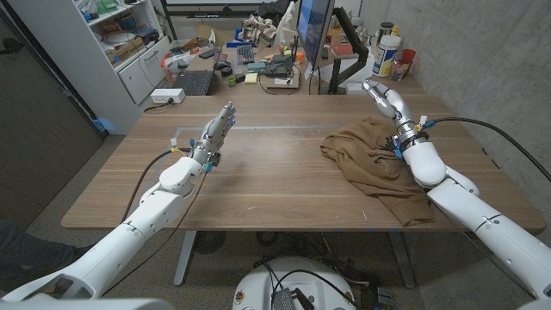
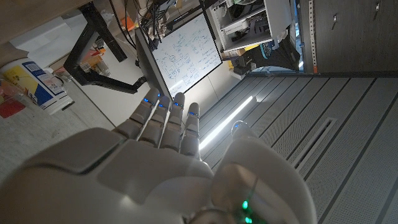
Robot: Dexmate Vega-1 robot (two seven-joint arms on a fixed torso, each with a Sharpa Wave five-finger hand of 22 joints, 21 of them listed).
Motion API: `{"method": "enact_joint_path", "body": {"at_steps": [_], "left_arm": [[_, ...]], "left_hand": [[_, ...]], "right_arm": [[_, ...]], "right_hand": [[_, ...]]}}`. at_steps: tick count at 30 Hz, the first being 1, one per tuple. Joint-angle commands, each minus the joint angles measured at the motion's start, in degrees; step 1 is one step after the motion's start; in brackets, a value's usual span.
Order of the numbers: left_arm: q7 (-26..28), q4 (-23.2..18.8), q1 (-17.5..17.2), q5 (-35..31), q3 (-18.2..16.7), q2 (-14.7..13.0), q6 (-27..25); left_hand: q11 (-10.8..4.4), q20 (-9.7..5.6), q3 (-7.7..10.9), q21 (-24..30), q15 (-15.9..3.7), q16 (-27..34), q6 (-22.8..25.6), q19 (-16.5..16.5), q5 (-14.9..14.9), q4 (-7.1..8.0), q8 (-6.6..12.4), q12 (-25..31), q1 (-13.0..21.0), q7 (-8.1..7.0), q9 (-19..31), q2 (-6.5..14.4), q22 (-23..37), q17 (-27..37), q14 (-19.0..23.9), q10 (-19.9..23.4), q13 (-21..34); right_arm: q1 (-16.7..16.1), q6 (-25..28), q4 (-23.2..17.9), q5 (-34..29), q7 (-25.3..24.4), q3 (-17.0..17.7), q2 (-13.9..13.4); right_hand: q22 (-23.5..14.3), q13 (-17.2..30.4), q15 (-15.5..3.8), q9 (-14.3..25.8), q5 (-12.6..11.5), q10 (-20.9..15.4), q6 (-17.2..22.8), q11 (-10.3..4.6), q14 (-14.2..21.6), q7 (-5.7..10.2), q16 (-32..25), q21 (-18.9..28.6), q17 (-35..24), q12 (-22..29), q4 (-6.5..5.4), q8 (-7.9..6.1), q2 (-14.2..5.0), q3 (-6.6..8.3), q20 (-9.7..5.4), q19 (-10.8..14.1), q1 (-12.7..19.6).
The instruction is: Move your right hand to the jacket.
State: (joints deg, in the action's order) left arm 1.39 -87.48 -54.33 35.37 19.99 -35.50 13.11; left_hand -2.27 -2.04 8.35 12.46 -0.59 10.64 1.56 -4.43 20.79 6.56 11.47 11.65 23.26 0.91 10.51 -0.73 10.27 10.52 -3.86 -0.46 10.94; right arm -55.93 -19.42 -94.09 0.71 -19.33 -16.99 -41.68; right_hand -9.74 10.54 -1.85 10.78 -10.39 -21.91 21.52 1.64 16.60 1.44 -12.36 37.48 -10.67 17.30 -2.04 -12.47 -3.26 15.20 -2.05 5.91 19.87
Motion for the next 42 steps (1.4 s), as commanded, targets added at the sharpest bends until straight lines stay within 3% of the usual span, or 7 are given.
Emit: {"method": "enact_joint_path", "body": {"at_steps": [1,16,42], "left_arm": [[-0.7,0.7,0.2,0.3,-0.1,0.0,0.3],[-2.0,2.0,1.3,0.6,0.4,0.3,0.2],[-0.8,-0.5,0.9,0.3,-0.7,-0.8,-0.1]], "left_hand": [[-0.33,-1.22,-0.44,-0.1,-0.24,0.2,0.4,-0.7,0.2,0.01,0.14,0.1,0.2,0.09,0.2,0.6,0.1,0.2,-0.5,0.1,0.1],[-0.36,-0.94,-0.61,-0.3,-0.3,0.2,0.6,-0.8,0.2,-0.01,0.18,0.1,0.2,0.13,0.2,0.7,0.1,0.2,-0.5,0.0,0.1],[-0.5,-0.85,-0.92,-0.5,-0.3,0.1,0.6,-1.0,0.3,-0.04,0.07,0.0,0.2,0.05,0.2,0.8,0.1,0.2,-0.8,-0.1,0.1]], "right_arm": [[-0.5,1.5,-1.5,-3.0,-1.6,0.3,-0.7],[-0.9,4.8,-4.0,-7.9,-3.6,0.7,-2.3],[-1.4,11.1,-6.7,-15.9,-6.3,0.3,-5.6]], "right_hand": [[-0.1,0.1,-0.01,0.2,-0.4,-0.7,0.3,-0.13,0.4,0.08,-0.4,-0.3,-0.1,-0.1,0.32,-0.17,0.24,-0.06,-0.5,0.5,0.3],[-0.1,0.1,-0.07,0.2,-0.5,-0.8,0.2,-0.36,0.5,0.47,-0.2,-0.7,-0.1,-0.3,0.38,0.08,0.44,-0.27,-0.34,0.6,0.1],[-0.2,0.1,-0.1,0.2,-0.6,-0.6,0.0,-0.53,0.2,0.69,0.2,-1.7,-0.1,-0.9,0.6,0.4,0.92,-0.61,-0.23,0.5,-0.2]]}}
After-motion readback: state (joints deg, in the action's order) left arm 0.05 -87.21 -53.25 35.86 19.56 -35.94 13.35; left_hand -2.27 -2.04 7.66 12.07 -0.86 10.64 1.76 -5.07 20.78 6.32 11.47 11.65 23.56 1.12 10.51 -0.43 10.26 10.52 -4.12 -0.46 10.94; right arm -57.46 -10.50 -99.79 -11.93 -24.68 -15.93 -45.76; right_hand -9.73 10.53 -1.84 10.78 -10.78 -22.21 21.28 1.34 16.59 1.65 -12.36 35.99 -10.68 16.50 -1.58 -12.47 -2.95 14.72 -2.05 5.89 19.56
